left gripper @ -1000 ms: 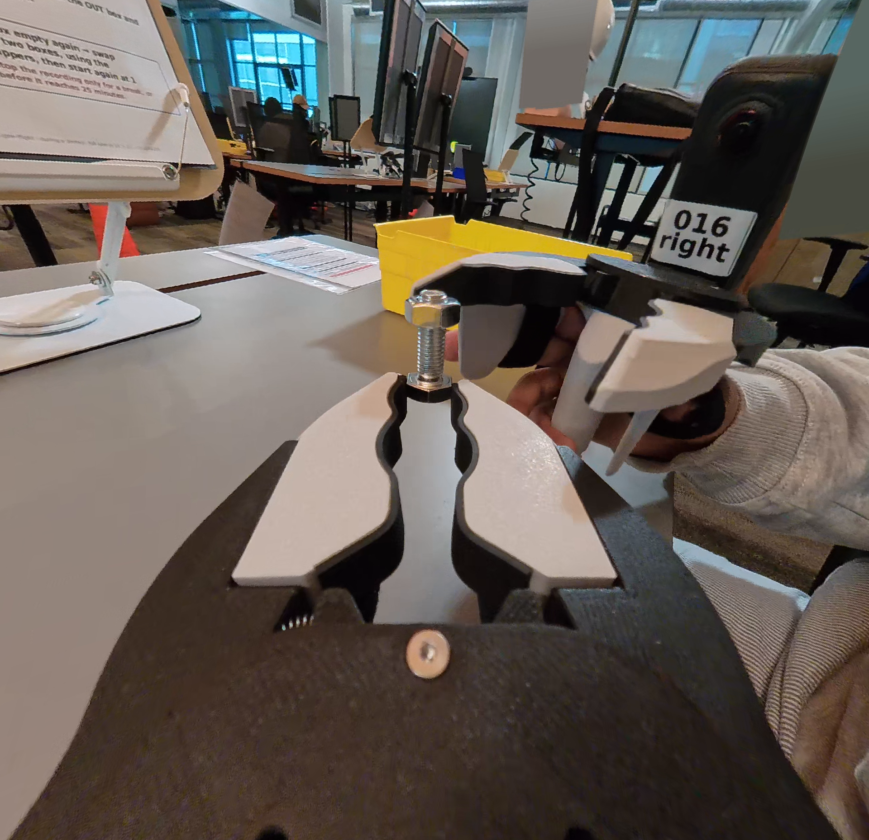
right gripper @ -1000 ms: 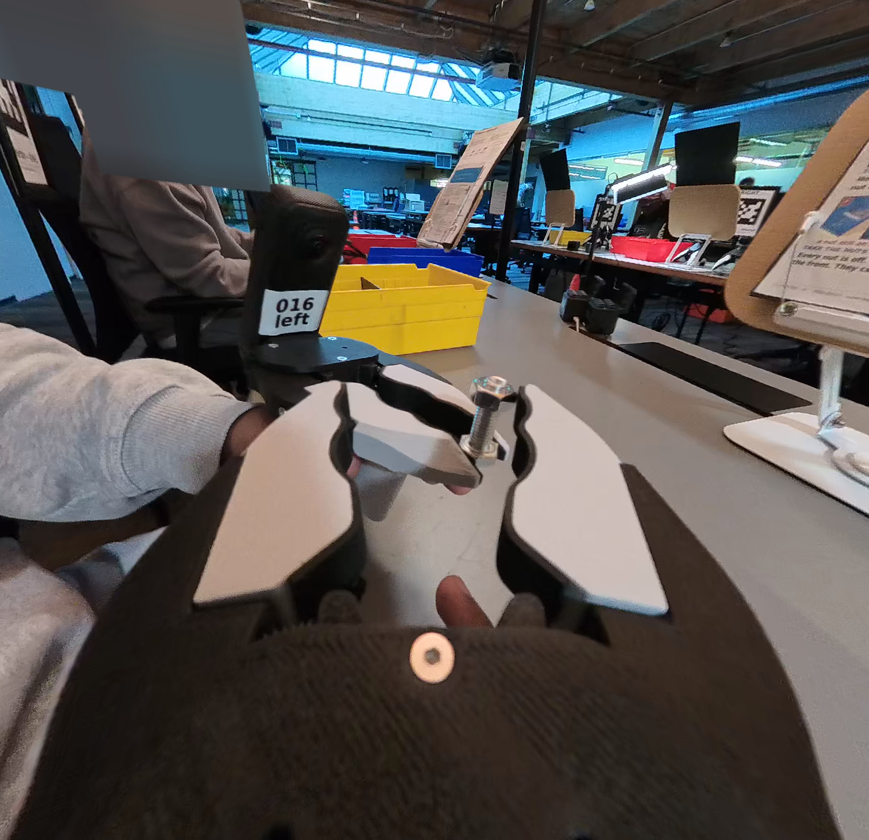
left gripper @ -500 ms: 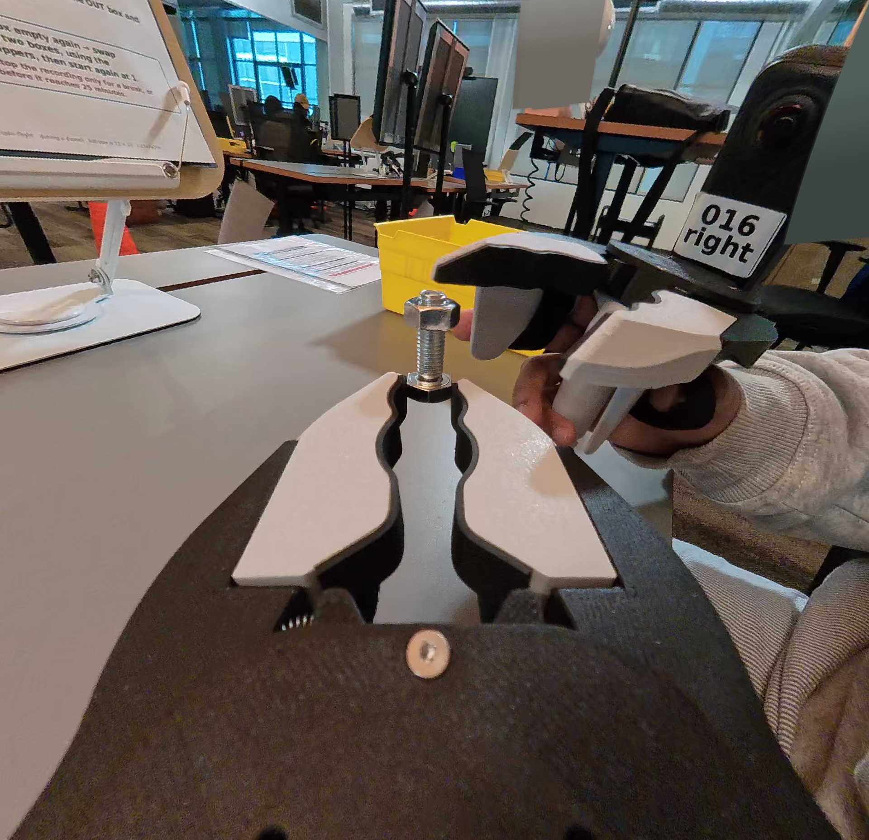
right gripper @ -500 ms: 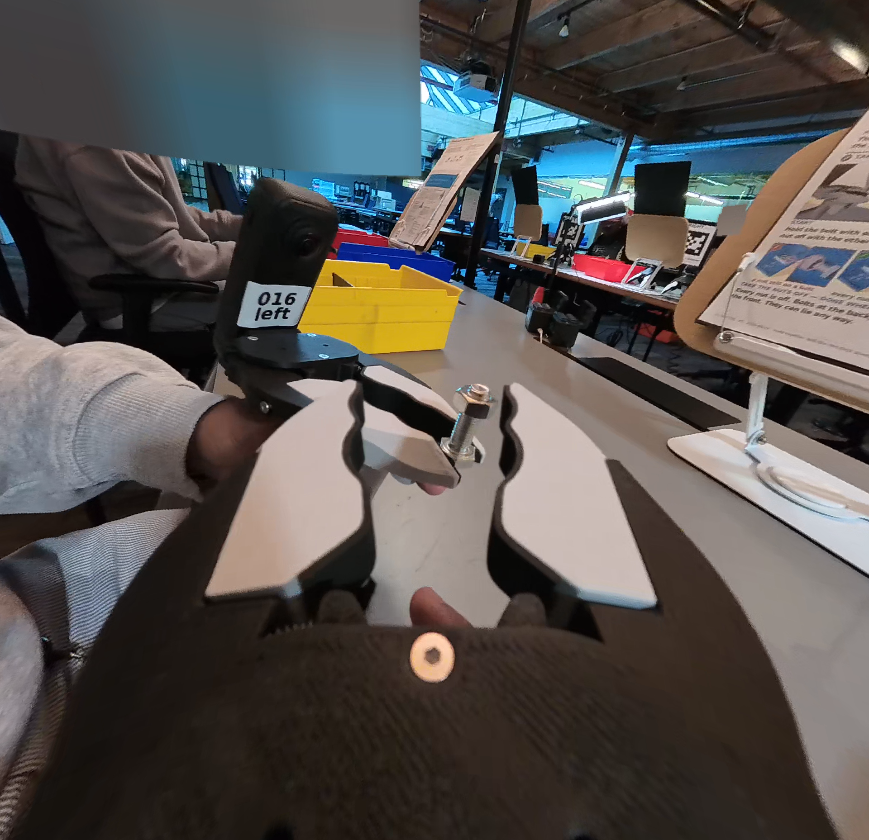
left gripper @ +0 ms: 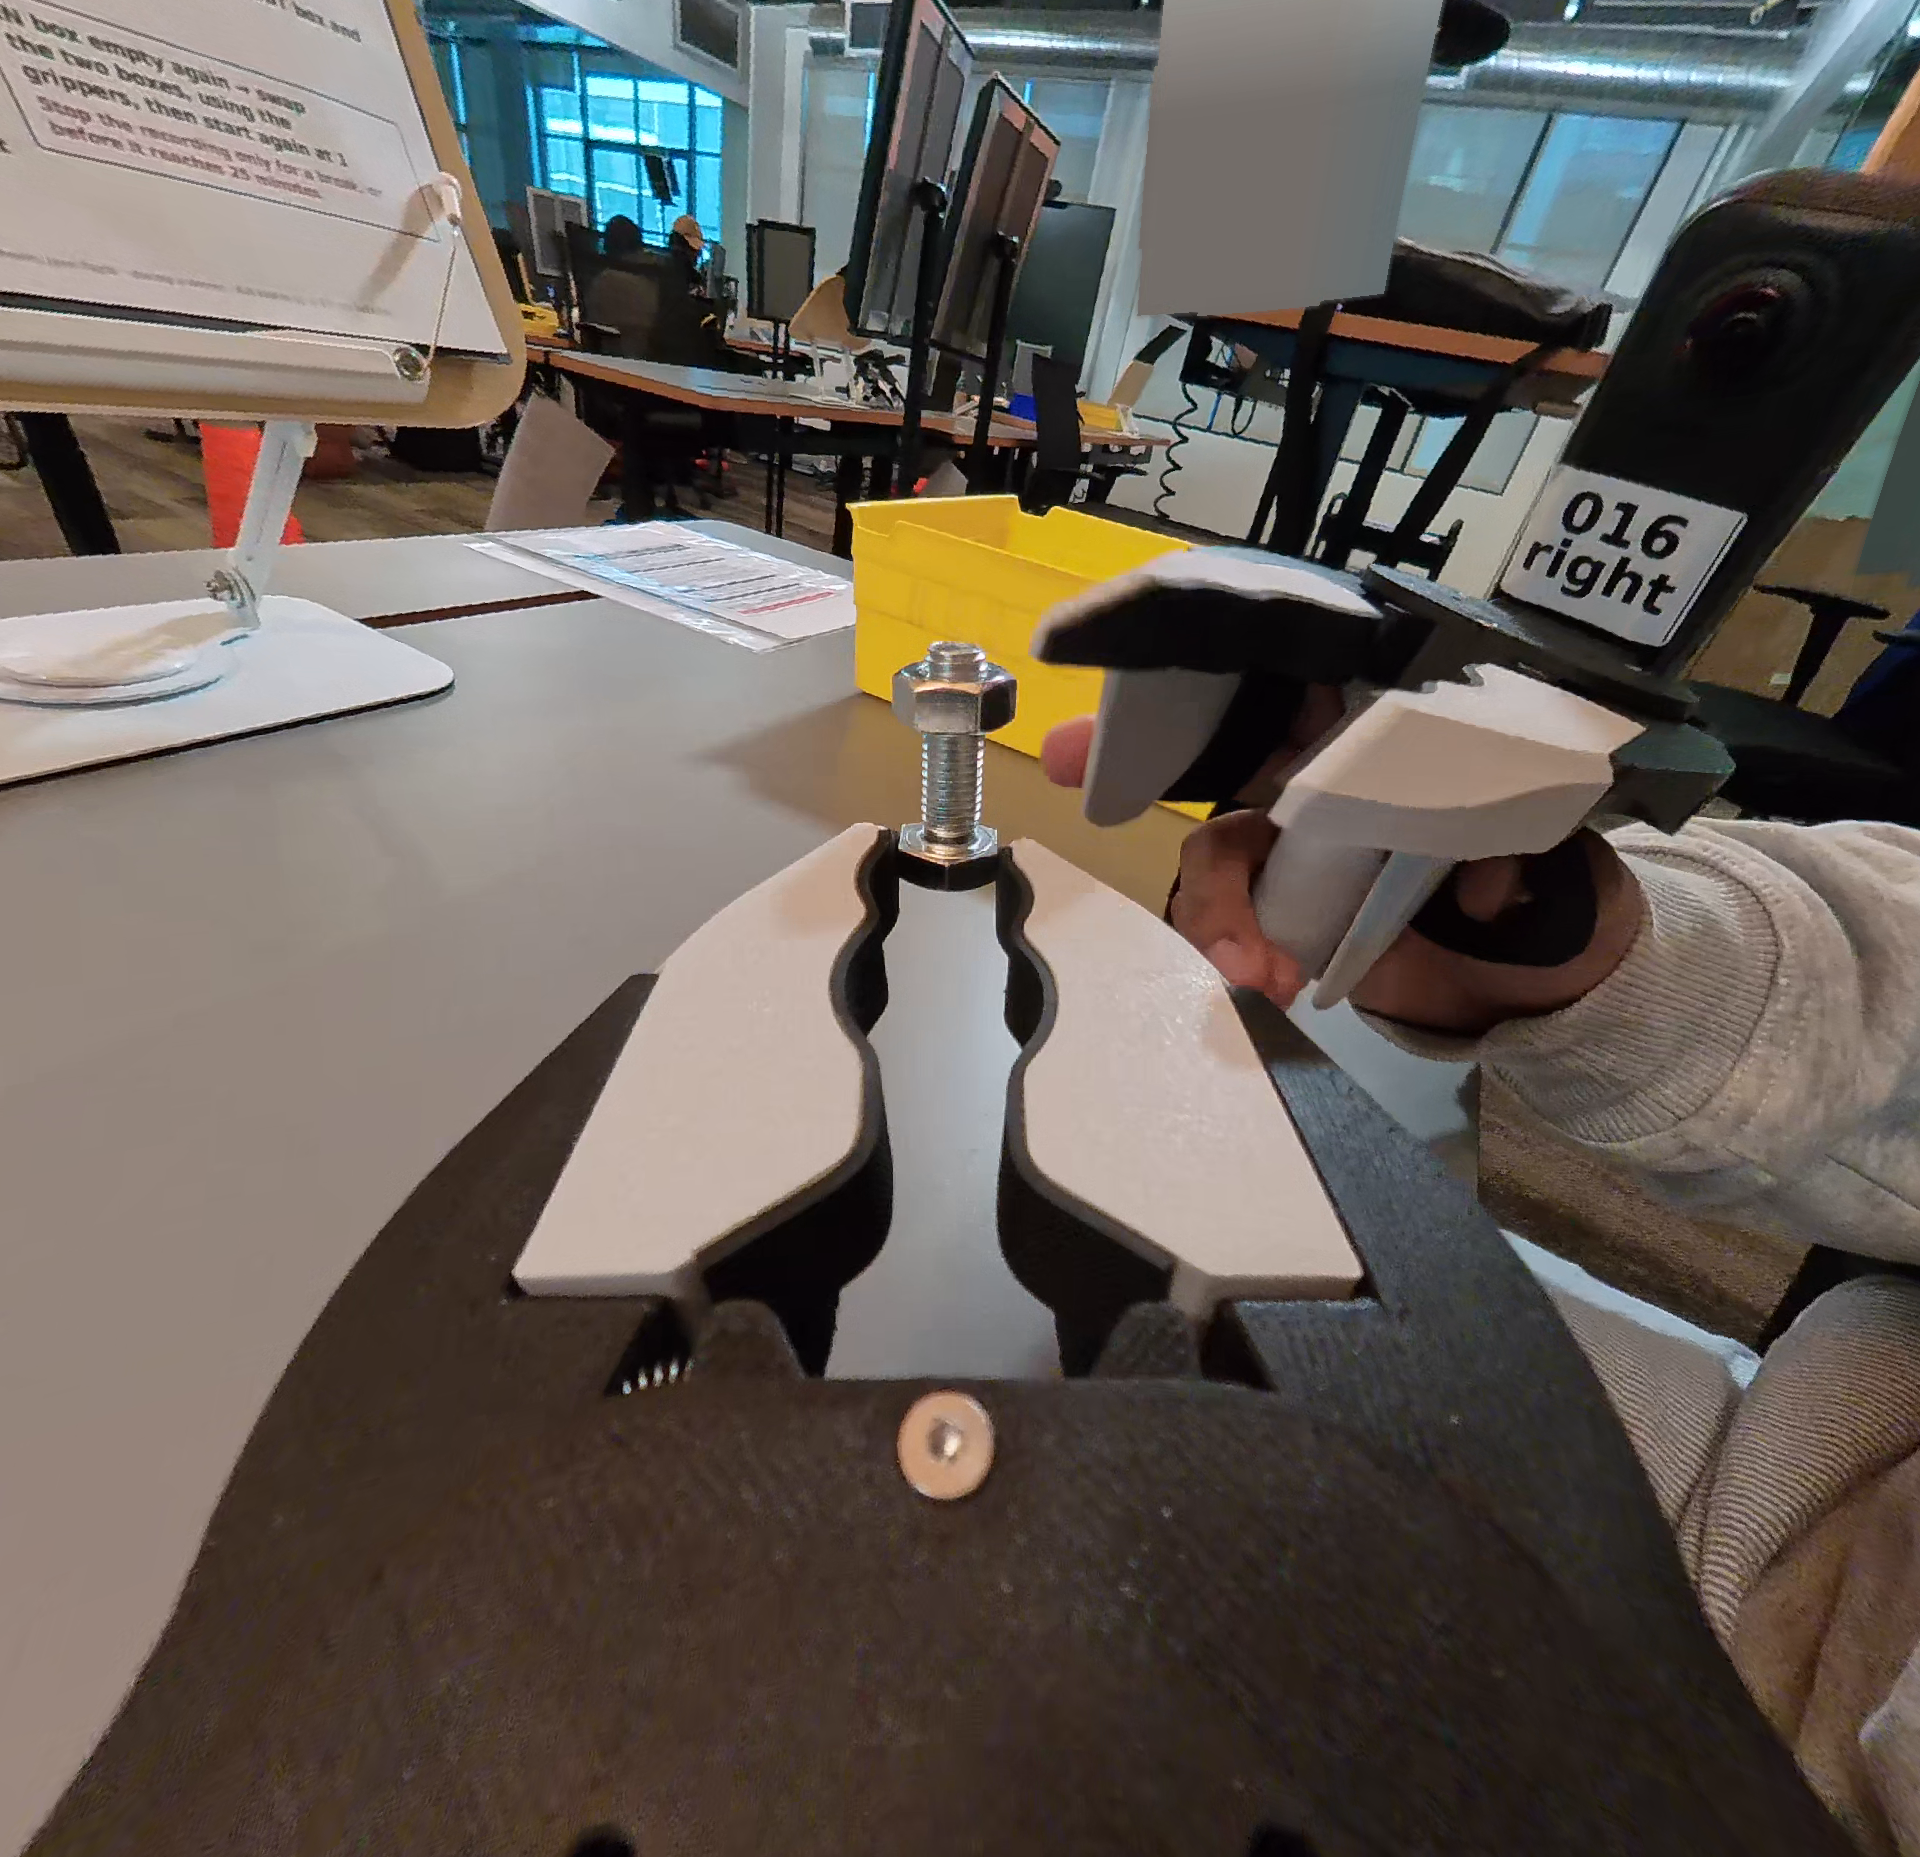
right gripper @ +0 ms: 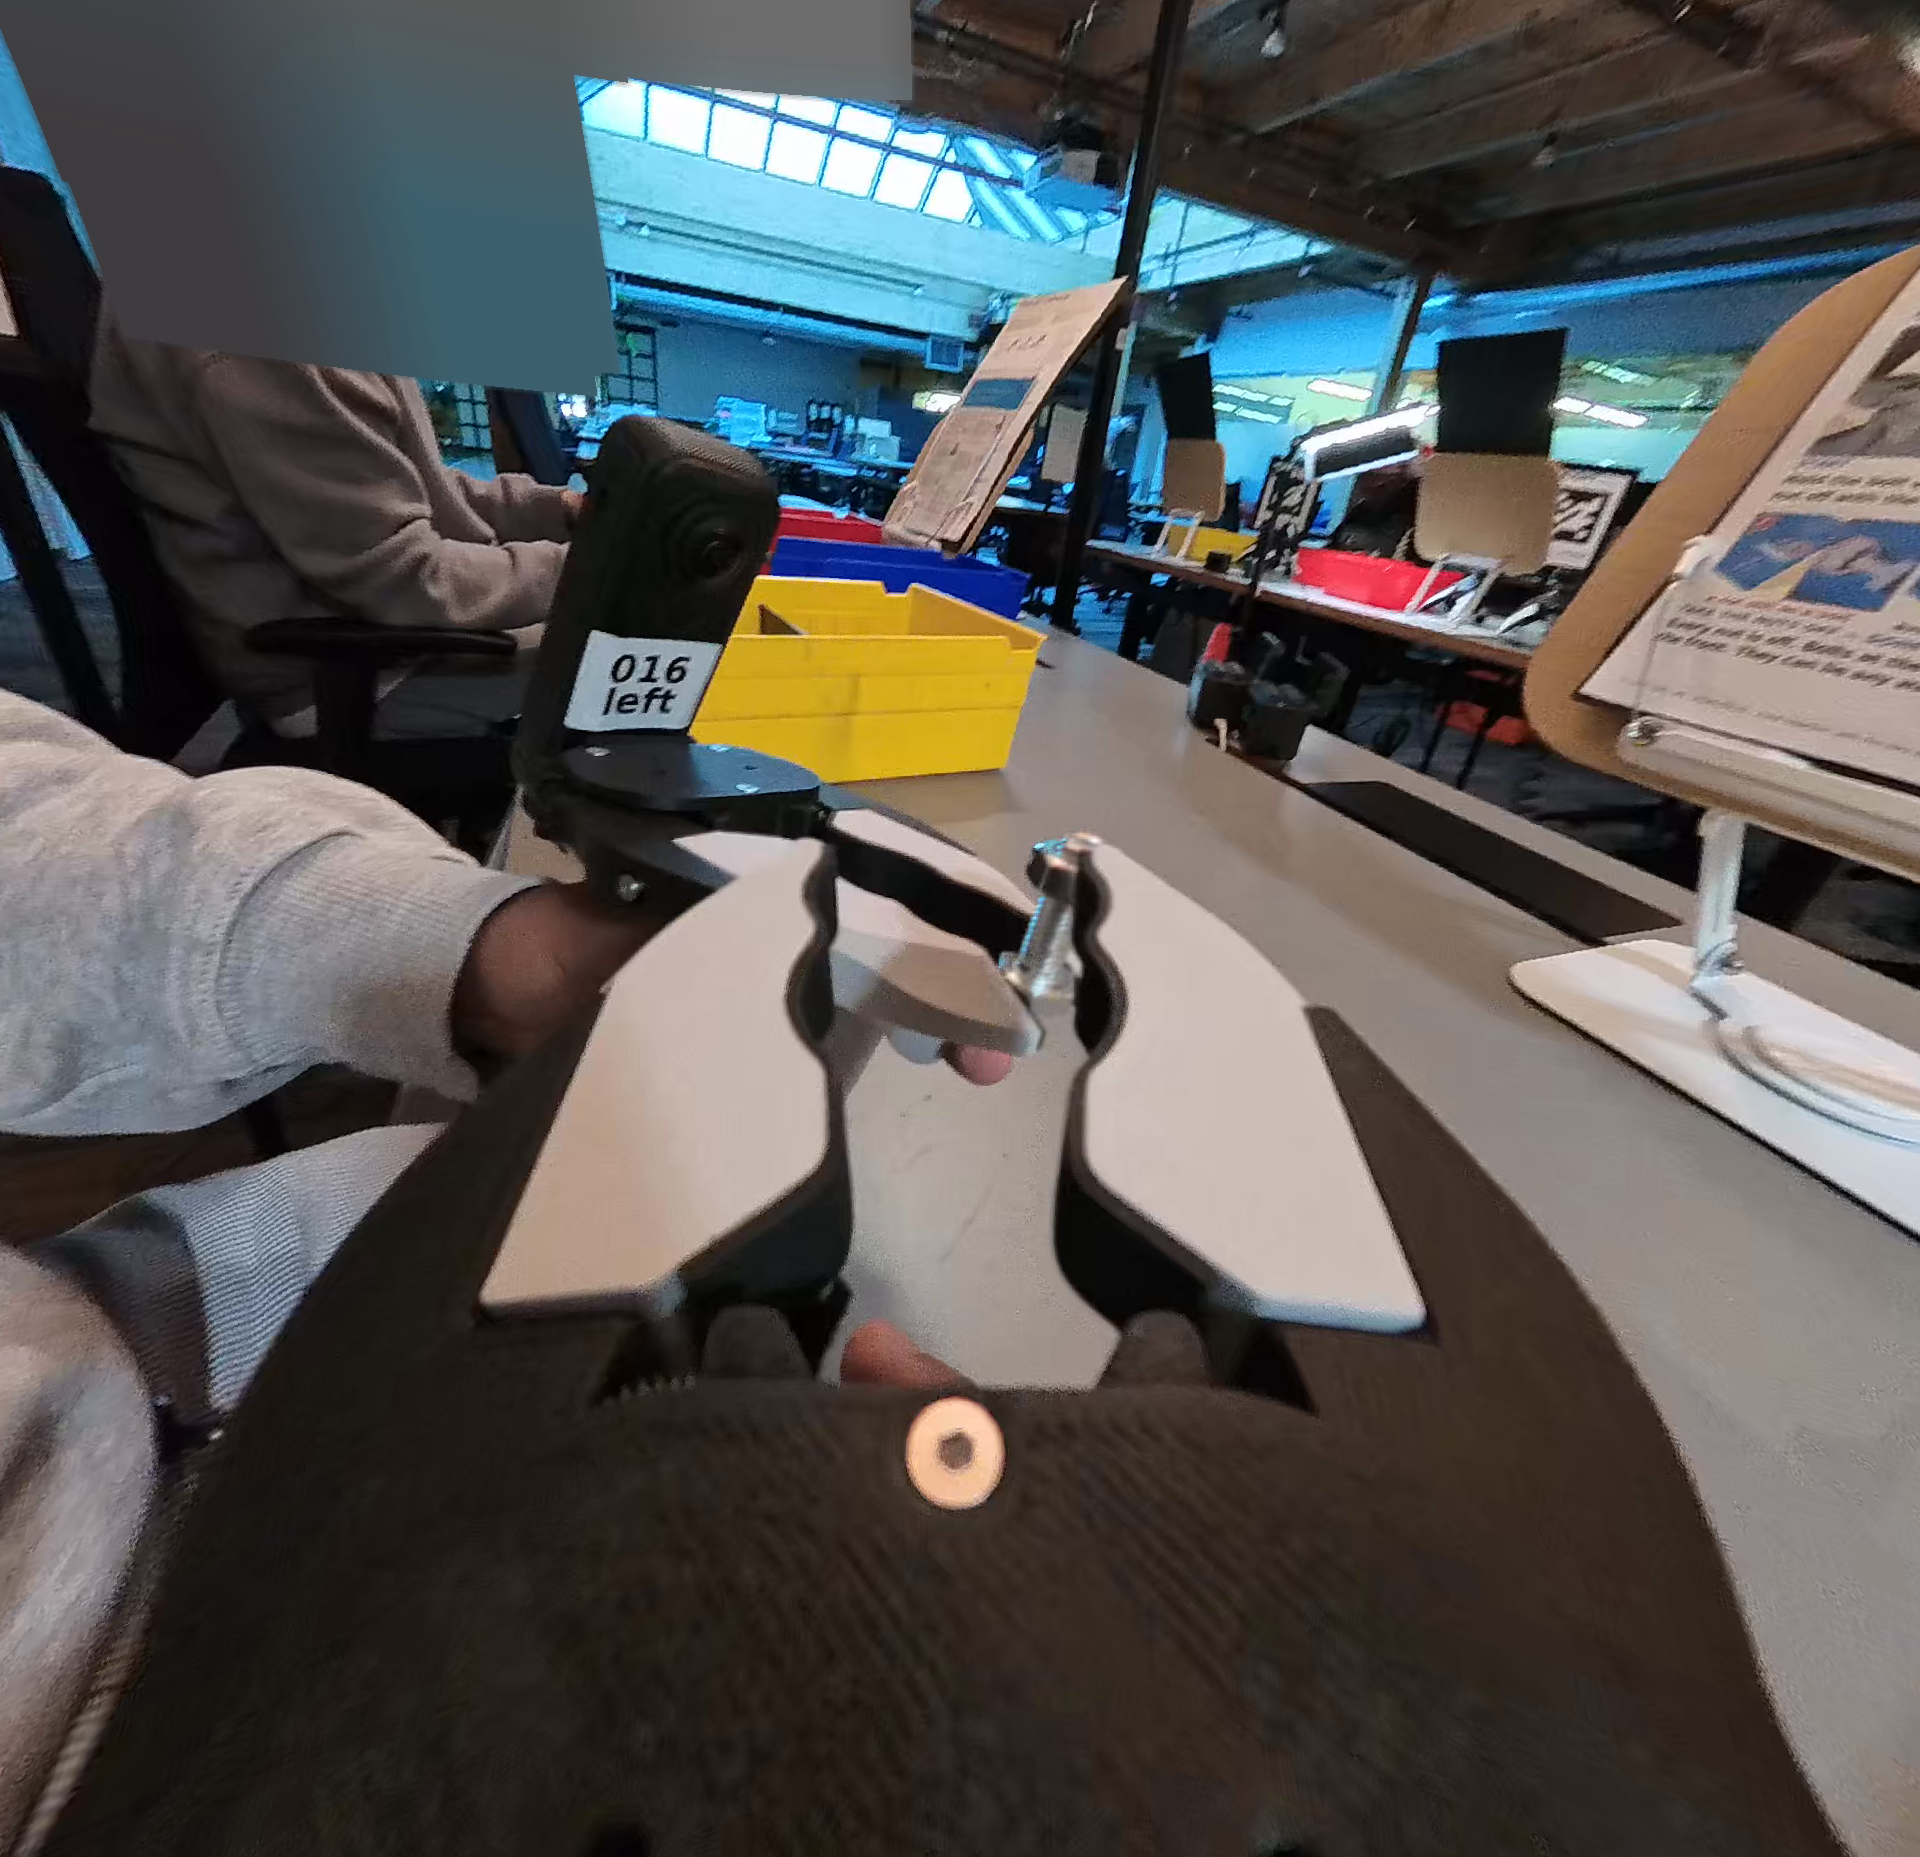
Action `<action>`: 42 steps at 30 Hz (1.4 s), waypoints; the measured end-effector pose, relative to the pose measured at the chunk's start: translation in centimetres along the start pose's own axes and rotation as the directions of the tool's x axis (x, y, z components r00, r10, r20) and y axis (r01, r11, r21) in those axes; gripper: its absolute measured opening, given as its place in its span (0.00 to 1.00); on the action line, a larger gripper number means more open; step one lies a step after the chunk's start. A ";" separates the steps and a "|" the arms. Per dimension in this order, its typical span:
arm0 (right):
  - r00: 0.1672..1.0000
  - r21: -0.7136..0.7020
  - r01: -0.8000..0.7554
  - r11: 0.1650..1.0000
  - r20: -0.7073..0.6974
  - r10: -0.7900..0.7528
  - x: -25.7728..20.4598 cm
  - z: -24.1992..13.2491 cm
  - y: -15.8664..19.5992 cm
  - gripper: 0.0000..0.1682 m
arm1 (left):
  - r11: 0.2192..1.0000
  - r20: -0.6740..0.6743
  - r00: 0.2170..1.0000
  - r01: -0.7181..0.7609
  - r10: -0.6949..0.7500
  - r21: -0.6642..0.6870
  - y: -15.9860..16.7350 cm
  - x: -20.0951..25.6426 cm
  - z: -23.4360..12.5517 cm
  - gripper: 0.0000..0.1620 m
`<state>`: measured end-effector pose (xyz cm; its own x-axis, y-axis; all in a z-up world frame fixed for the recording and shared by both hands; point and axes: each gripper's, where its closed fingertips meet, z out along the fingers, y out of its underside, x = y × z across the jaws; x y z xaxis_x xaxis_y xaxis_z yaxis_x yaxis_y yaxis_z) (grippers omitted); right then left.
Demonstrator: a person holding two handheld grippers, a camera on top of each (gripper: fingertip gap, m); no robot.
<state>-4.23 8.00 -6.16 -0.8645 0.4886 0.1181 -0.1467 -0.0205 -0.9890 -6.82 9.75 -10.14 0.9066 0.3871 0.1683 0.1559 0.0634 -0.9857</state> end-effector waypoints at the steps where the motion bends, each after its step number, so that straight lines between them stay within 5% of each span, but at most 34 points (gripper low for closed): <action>1: 1.000 0.010 0.007 1.000 -0.018 -0.007 0.3 0.0 -0.1 0.30 | 1.000 -0.001 1.000 -0.007 0.007 -0.003 0.0 0.1 0.0 0.11; 6: 0.999 -0.025 -0.017 1.000 -0.037 0.016 0.6 0.5 1.0 0.42 | 0.999 -0.009 0.999 -0.038 0.038 -0.014 0.1 0.5 0.1 0.11; 14: 1.000 -0.041 -0.008 0.999 0.022 0.009 -0.3 0.0 0.6 0.17 | 1.000 0.003 1.000 0.007 -0.007 -0.001 0.0 -0.1 0.0 0.11; 19: 0.997 0.015 0.003 1.000 -0.073 -0.002 1.3 -0.2 0.1 0.35 | 1.000 0.001 1.000 -0.005 0.005 -0.006 0.1 0.1 0.1 0.11; 23: 0.999 -0.010 -0.029 1.000 -0.043 0.029 0.8 0.3 0.7 0.40 | 1.000 -0.005 1.000 -0.026 0.026 -0.015 0.2 0.4 0.2 0.11; 26: 1.000 -0.034 -0.001 0.999 -0.004 0.001 0.0 0.4 0.9 0.33 | 0.999 -0.005 1.000 -0.029 0.029 -0.016 0.2 0.4 0.2 0.11; 29: 0.998 -0.025 0.018 1.000 0.053 -0.017 -0.9 -0.1 0.3 0.08 | 1.000 -0.001 1.000 -0.011 0.011 -0.007 0.1 0.2 0.1 0.11; 37: 0.999 0.003 -0.007 1.000 -0.037 0.007 0.6 0.1 0.2 0.32 | 0.999 -0.008 1.000 -0.029 0.029 -0.019 0.2 0.5 0.2 0.11; 42: 1.000 -0.035 -0.006 0.999 -0.007 0.005 0.1 0.3 0.8 0.27 | 1.000 -0.007 1.000 -0.022 0.022 -0.016 0.2 0.4 0.2 0.11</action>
<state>-4.58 7.75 -6.92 -0.8619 0.4945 0.1121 -0.1249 0.0072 -0.9921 -6.49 10.09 -10.23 0.9125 0.3819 0.1462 0.1416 0.0405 -0.9891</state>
